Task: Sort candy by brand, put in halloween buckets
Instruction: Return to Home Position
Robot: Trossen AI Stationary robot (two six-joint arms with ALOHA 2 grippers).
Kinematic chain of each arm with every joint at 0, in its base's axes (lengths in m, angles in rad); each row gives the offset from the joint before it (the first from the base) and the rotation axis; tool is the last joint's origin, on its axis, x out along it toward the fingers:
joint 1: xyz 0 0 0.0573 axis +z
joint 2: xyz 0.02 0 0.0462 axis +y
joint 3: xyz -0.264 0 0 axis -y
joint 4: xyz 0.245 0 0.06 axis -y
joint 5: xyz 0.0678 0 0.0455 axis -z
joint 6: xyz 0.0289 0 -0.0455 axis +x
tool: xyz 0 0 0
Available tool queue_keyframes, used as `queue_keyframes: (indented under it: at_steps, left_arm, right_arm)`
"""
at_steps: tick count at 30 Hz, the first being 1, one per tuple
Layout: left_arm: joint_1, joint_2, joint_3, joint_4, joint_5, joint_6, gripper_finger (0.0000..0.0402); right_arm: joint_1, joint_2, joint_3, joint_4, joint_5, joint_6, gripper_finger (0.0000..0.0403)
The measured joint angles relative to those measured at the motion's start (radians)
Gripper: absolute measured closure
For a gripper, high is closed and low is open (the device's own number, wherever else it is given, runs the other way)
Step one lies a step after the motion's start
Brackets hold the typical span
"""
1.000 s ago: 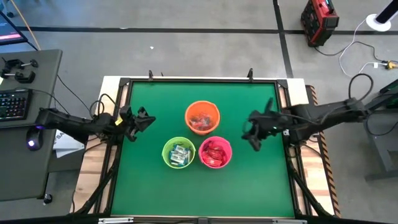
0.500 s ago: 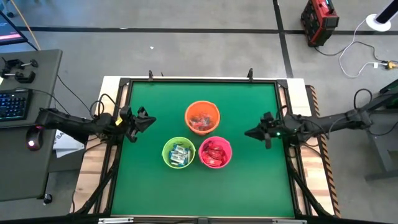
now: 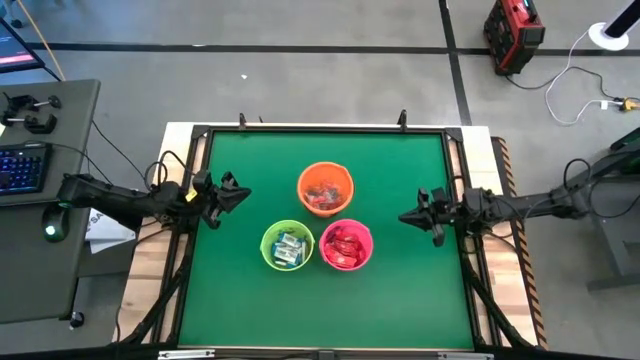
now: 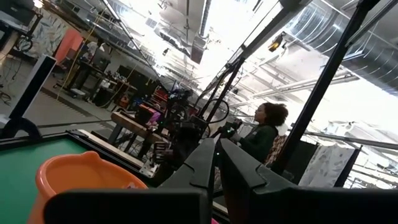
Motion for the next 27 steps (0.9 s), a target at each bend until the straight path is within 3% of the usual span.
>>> queue_keyframes:
  at_steps: [6, 16, 22, 27]
  left_arm:
    - [0.000, 0.000, 0.000, 0.000, 0.000, 0.000, 0.0387]
    - [-0.005, -0.015, 0.001, -0.028, 0.000, 0.000, 0.0387]
    - [-0.006, -0.225, 0.002, -0.224, 0.001, 0.001, 0.0387]
    - [0.011, -0.411, 0.001, -0.360, 0.002, 0.000, 0.0387]
  right_arm:
    - [0.000, -0.025, -0.025, -0.062, 0.004, -0.036, 0.0403]
    - [0.000, -0.008, -0.024, -0.136, 0.018, 0.128, 0.0403]
    - [0.002, -0.016, -0.023, -0.138, 0.018, 0.127, 0.0403]
    - [0.007, -0.145, -0.023, -0.139, 0.018, 0.127, 0.0403]
